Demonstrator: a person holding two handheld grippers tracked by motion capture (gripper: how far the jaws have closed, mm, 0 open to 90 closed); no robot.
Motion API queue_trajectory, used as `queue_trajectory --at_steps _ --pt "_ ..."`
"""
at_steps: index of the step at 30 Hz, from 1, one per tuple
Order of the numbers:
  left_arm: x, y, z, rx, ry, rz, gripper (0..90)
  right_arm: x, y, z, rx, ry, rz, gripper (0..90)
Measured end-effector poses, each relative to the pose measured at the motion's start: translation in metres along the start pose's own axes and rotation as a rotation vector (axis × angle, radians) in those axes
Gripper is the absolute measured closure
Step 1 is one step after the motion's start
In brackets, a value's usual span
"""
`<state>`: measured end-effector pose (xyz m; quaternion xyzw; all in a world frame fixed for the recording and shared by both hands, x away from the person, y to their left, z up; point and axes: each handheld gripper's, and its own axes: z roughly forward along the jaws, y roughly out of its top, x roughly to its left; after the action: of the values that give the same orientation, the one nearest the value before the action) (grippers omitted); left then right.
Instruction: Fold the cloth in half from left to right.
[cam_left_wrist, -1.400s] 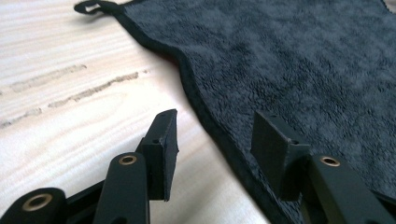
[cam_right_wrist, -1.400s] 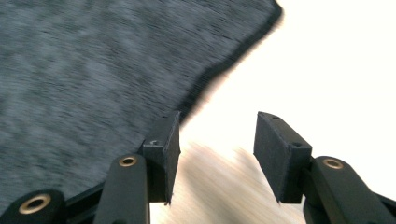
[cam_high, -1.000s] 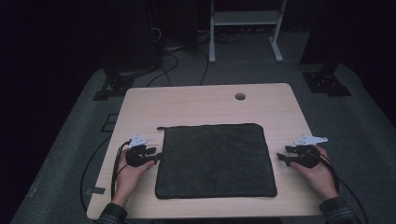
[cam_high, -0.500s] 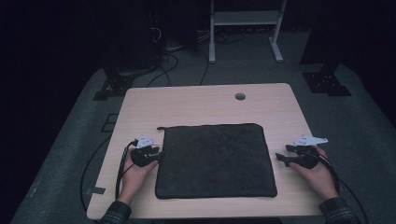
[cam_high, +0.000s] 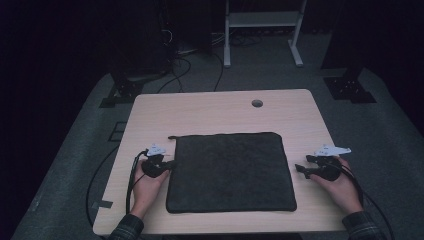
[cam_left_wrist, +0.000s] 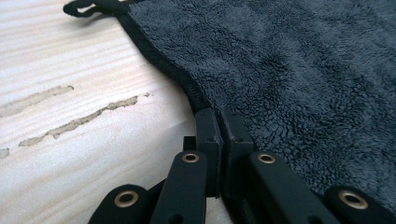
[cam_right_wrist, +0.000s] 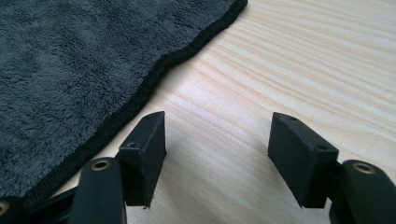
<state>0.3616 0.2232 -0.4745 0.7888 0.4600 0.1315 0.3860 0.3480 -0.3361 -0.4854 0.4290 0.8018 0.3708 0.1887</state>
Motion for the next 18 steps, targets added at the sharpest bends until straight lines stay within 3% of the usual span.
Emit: queue_trajectory --at_steps 11,18 --pt "0.007 0.004 -0.011 -0.021 -0.02 -0.02 87.2 0.0 -0.001 0.0 0.0 -0.001 0.003 34.7" --pt "0.015 0.005 -0.017 -0.015 0.006 -0.018 87.2 0.0 -0.001 -0.001 0.001 -0.003 0.006 34.5"
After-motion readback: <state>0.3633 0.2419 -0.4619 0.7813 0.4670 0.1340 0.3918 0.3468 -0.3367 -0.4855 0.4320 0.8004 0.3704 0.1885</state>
